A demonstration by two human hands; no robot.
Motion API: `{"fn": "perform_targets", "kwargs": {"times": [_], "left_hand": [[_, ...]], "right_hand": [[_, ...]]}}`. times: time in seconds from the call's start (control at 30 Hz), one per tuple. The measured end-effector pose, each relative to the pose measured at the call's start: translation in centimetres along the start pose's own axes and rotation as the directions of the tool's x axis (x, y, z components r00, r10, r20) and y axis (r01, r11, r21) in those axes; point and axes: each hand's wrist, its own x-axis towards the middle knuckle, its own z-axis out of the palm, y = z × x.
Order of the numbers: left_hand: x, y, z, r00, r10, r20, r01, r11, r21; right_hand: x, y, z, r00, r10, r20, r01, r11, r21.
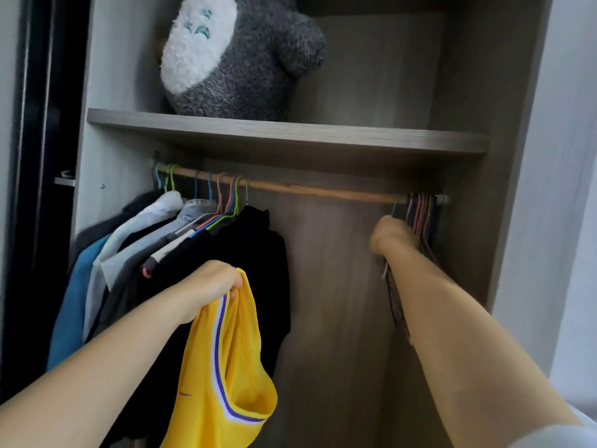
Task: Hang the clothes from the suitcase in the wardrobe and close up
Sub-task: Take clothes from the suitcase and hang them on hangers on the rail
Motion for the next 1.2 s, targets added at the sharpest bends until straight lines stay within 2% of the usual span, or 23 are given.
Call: {"fn": "perform_targets", "kwargs": {"times": [0.1,0.3,0.5,0.57,0.67,0.73,0.8,0.87,0.93,1.0,1.07,1.13,1.2], "left_hand": [[0.3,-0.7,-1.0,0.999,0.003,-0.044,-0.002,1.0,0.009],[0.4,-1.7,-1.8,0.992,0.009,-0.126,-0.014,0.999,-0.036],[-0.3,-3.0,-1.9,0.974,0.051,-0.219,-0.062,0.997,-0.045],[-0.7,-3.6,-1.9,0.976,0.05,-0.21,-0.063,0.997,-0.052],[-1.2,-4.5,-2.1,0.979,0.041,-0.202,-0.054,0.997,-0.061],[-1.8,-5.2,-2.1,0.977,0.045,-0.207,-0.054,0.998,-0.037],[-2.3,-5.8,-2.2,0.977,0.042,-0.211,-0.048,0.999,-0.021],[-2.9,-6.6,-2.4,0.975,0.023,-0.22,-0.025,1.0,-0.009],[-3.1,-7.2,-2.9,0.976,0.001,-0.218,-0.002,1.0,-0.003],[-3.3,-7.9,-3.3,0.978,-0.031,-0.209,0.032,0.999,0.003],[-3.7,-8.3,-3.6,0.978,-0.065,-0.197,0.062,0.998,-0.021],[-4.3,-8.2,-3.8,0.976,-0.118,-0.182,0.107,0.992,-0.069],[-5.3,-7.4,-3.9,0.978,-0.159,-0.137,0.142,0.982,-0.124]], "right_hand": [[0.3,-1.1,0.0,0.996,0.064,-0.057,-0.046,0.959,0.279],[-1.5,-2.8,2.4,0.989,0.109,-0.095,-0.039,0.832,0.554],[-7.7,-2.9,11.1,0.993,0.1,-0.058,-0.008,0.557,0.831],[-9.2,-2.7,13.8,0.996,0.078,0.045,-0.077,0.475,0.876],[-10.2,-3.0,16.4,0.958,0.094,0.272,-0.287,0.312,0.905],[-10.4,-3.5,17.6,0.931,0.159,0.328,-0.359,0.25,0.899],[-11.1,-4.2,17.7,0.89,0.188,0.415,-0.442,0.134,0.887],[-12.2,-4.8,17.3,0.841,0.041,0.539,-0.54,0.006,0.842],[-13.3,-5.5,15.9,0.811,-0.141,0.567,-0.579,-0.065,0.812],[-14.5,-6.1,14.1,0.786,-0.316,0.532,-0.592,-0.135,0.794],[-15.5,-6.8,11.9,0.768,-0.456,0.45,-0.603,-0.276,0.748],[-16.4,-7.6,10.0,0.778,-0.507,0.371,-0.6,-0.426,0.677],[-17.1,-8.6,8.9,0.794,-0.51,0.332,-0.591,-0.516,0.62]]}}
